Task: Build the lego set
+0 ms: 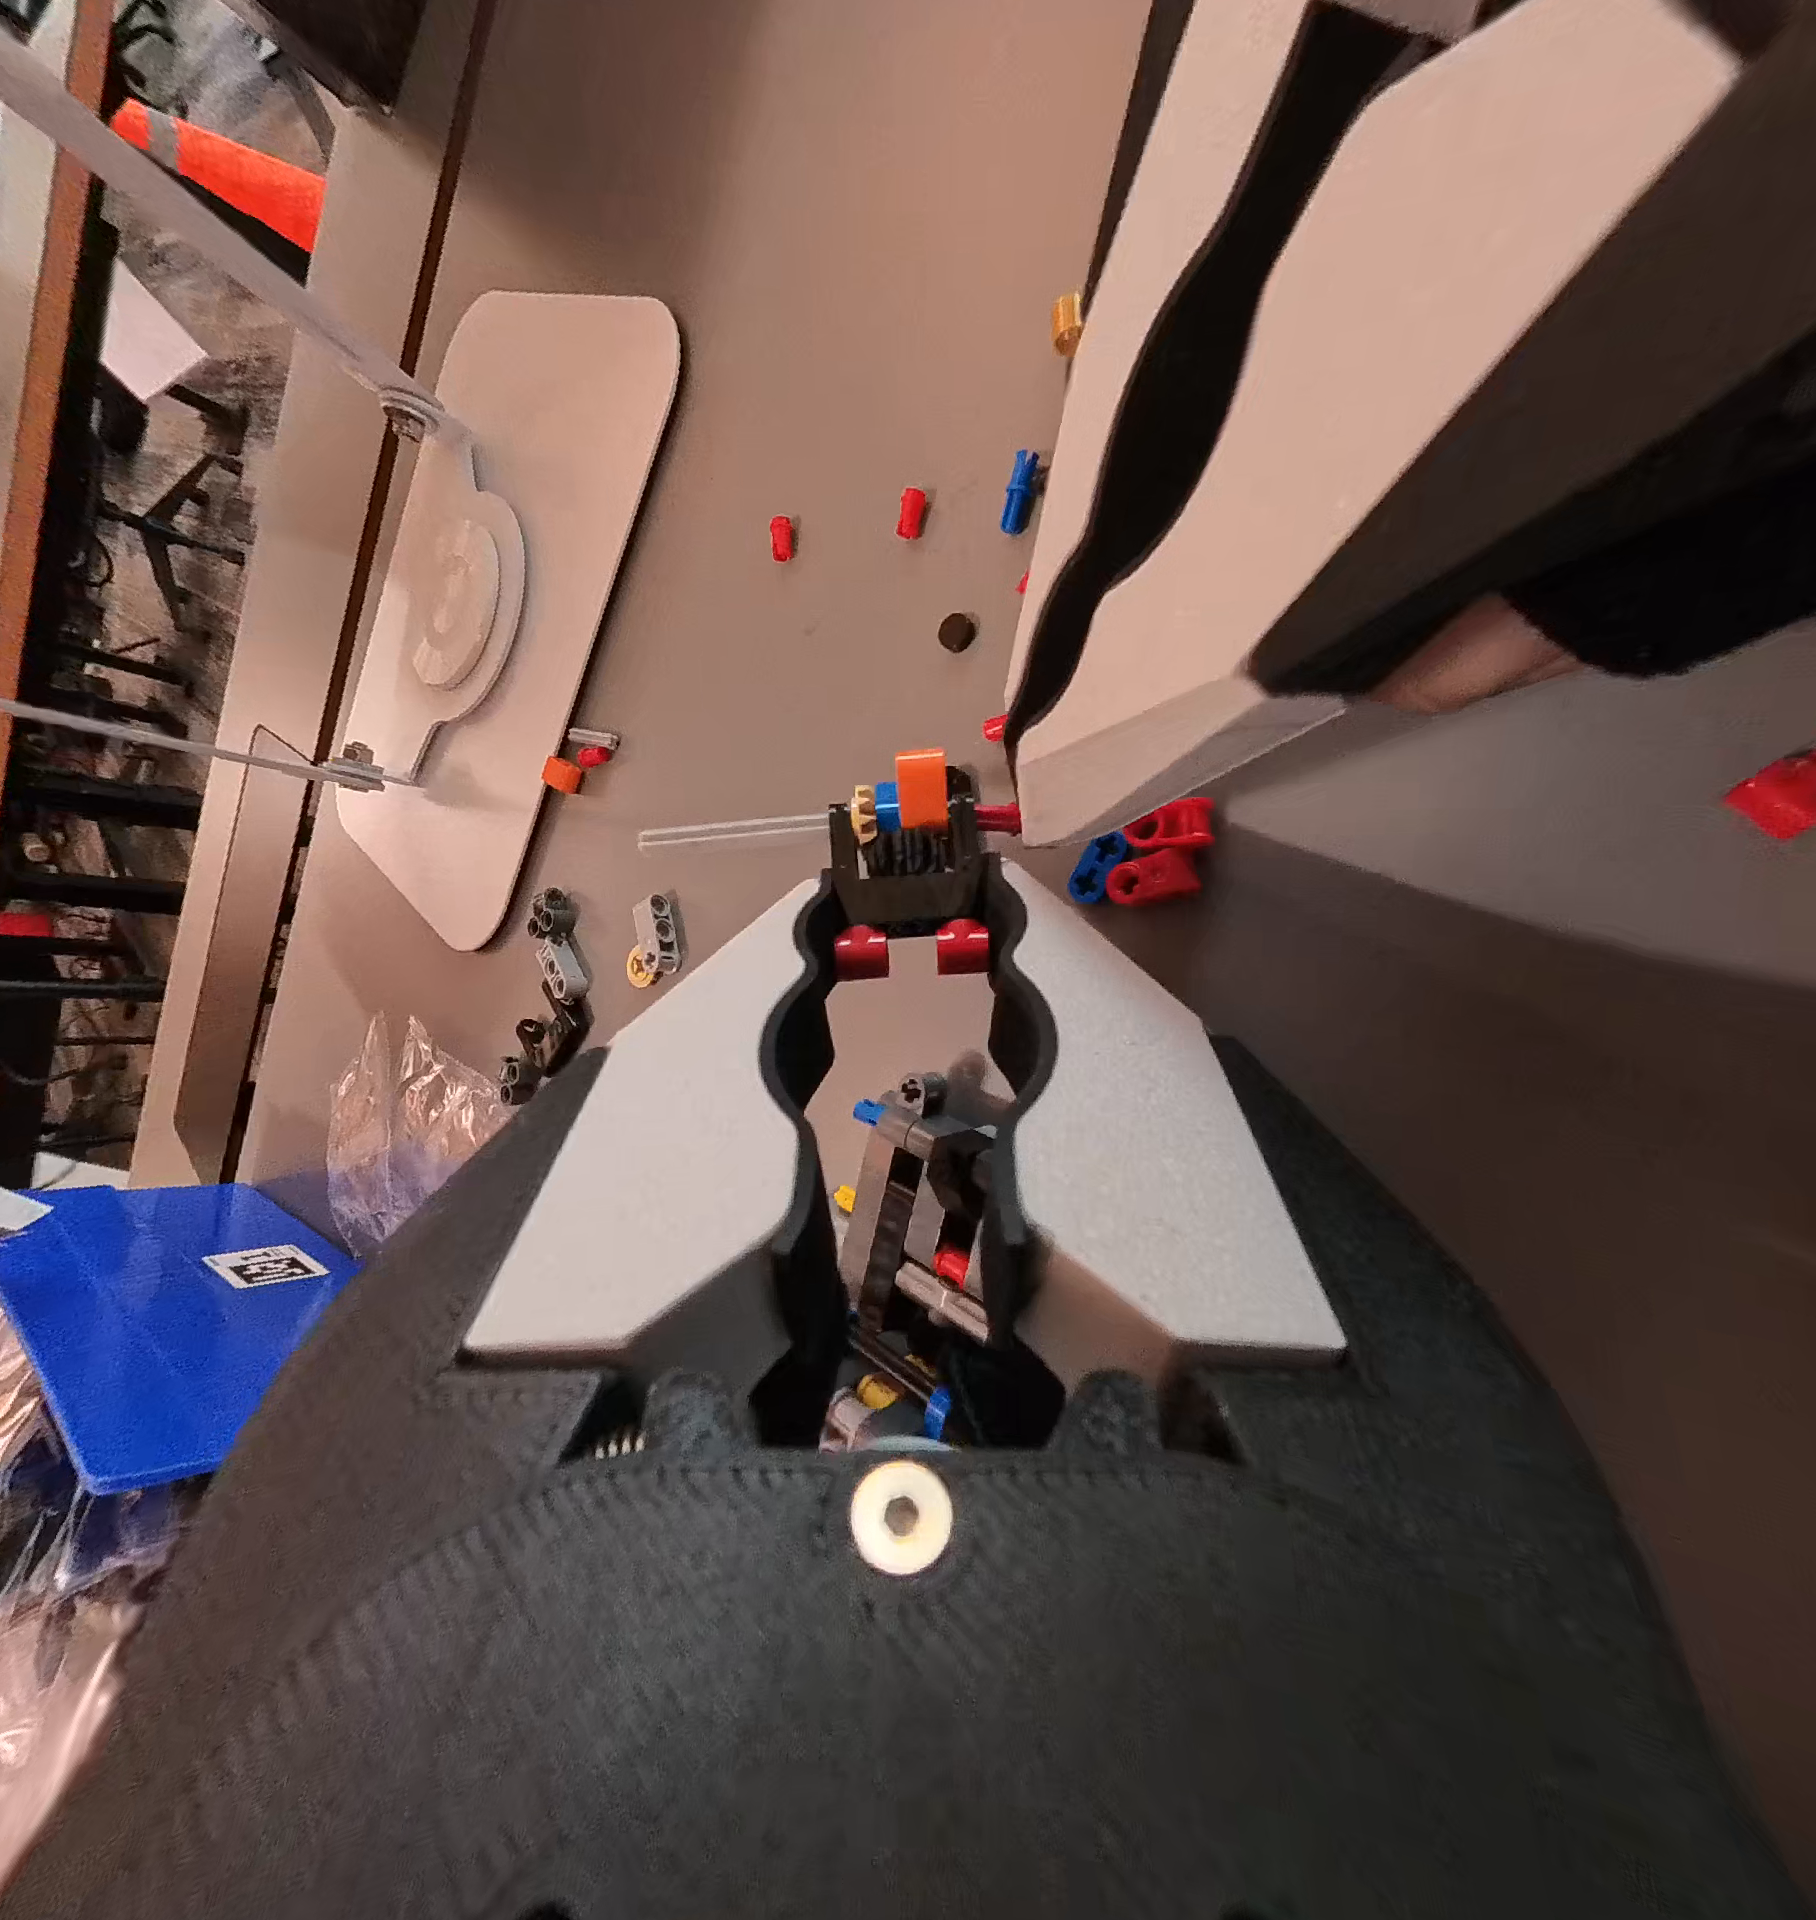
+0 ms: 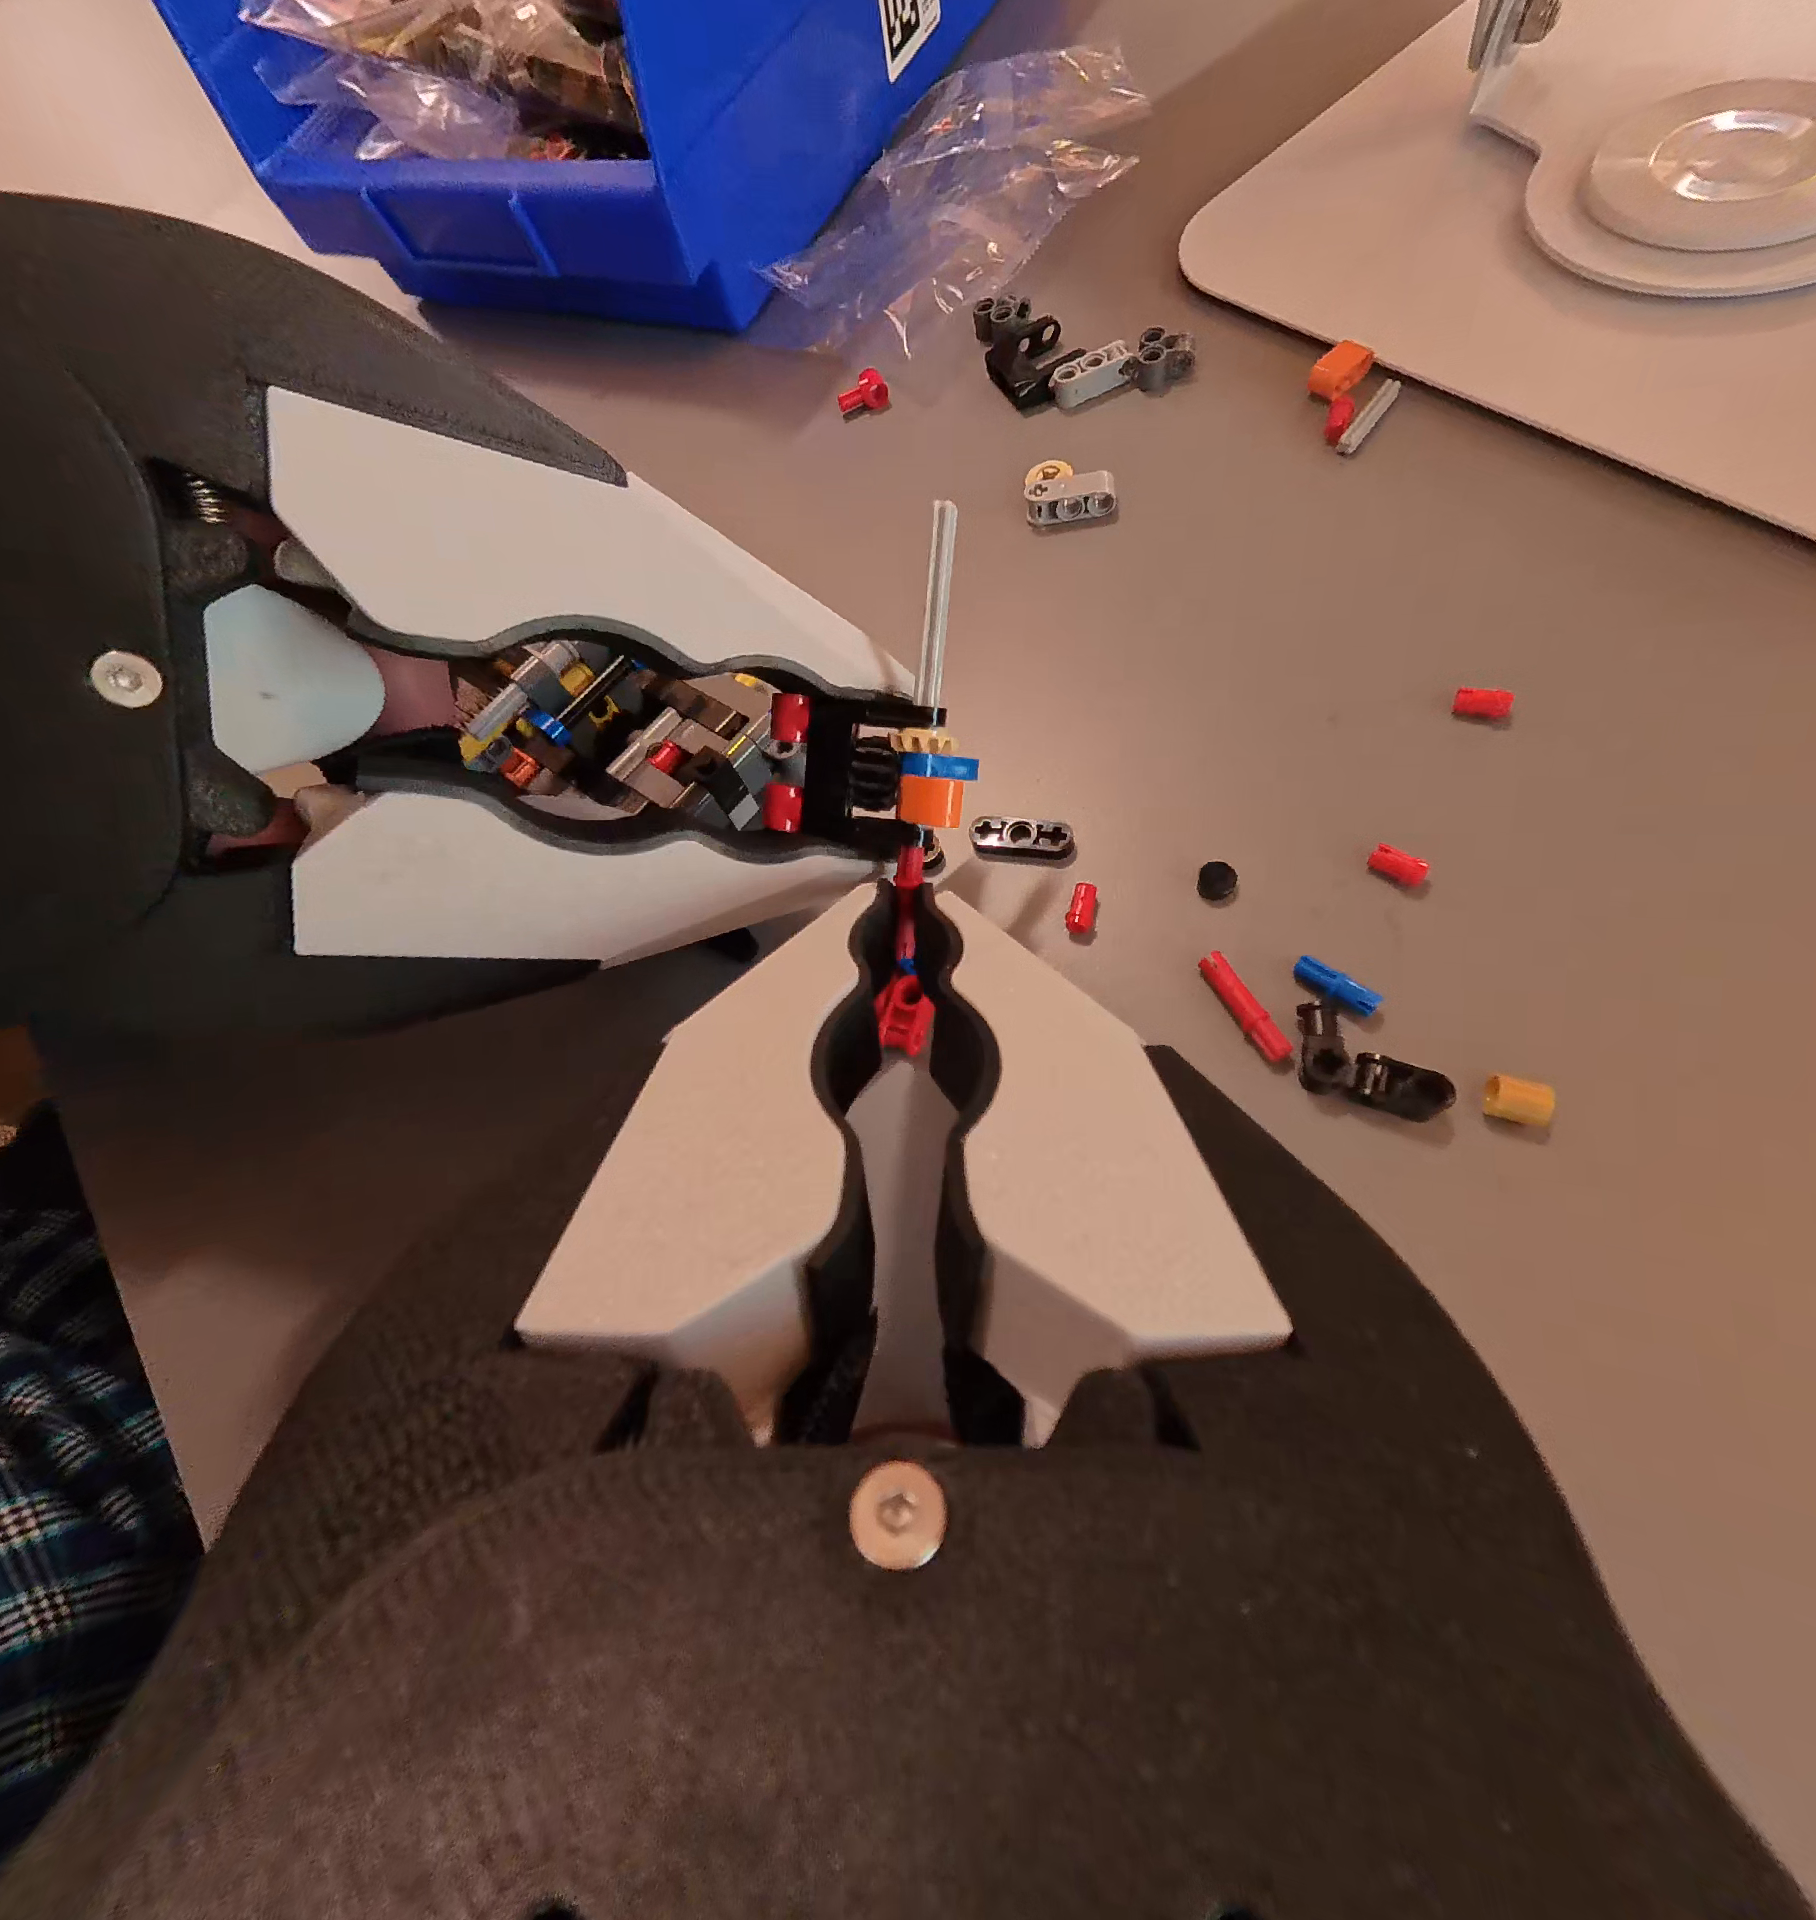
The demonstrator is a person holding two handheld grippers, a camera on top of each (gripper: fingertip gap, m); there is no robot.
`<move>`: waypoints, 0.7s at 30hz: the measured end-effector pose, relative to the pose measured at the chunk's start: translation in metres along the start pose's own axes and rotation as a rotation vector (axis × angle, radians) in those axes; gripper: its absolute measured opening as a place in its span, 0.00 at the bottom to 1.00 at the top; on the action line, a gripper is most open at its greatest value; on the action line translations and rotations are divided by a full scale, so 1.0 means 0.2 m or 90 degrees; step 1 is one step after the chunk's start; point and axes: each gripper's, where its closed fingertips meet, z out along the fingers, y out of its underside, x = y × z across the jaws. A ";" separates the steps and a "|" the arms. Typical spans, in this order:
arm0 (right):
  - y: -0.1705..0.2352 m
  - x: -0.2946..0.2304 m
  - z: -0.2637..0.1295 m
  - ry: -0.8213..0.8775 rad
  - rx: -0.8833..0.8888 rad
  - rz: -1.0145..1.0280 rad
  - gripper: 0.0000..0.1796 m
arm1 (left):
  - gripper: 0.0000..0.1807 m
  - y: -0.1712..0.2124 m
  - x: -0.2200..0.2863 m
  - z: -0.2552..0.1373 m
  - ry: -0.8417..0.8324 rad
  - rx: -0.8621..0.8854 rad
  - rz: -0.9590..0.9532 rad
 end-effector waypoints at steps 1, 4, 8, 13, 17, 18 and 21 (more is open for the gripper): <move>0.00 0.00 0.00 0.001 -0.003 -0.002 0.00 | 0.14 0.00 0.00 0.00 -0.003 -0.001 0.006; 0.00 0.01 0.00 0.004 -0.001 0.002 0.00 | 0.14 -0.01 0.02 -0.01 0.002 0.000 0.014; 0.00 0.00 0.00 0.001 0.002 -0.004 0.00 | 0.14 -0.01 0.02 -0.01 0.001 0.005 0.013; 0.01 -0.01 0.01 -0.010 -0.005 0.001 0.00 | 0.14 0.01 0.02 -0.01 0.001 0.009 0.021; 0.01 -0.02 0.01 -0.008 -0.009 -0.008 0.00 | 0.14 0.01 0.02 0.00 0.002 0.014 0.021; 0.02 -0.02 0.02 -0.008 -0.016 -0.012 0.00 | 0.14 0.02 0.02 0.00 0.007 0.012 0.021; 0.02 -0.02 0.02 -0.021 -0.021 -0.004 0.00 | 0.14 0.02 0.03 0.00 0.015 0.016 0.010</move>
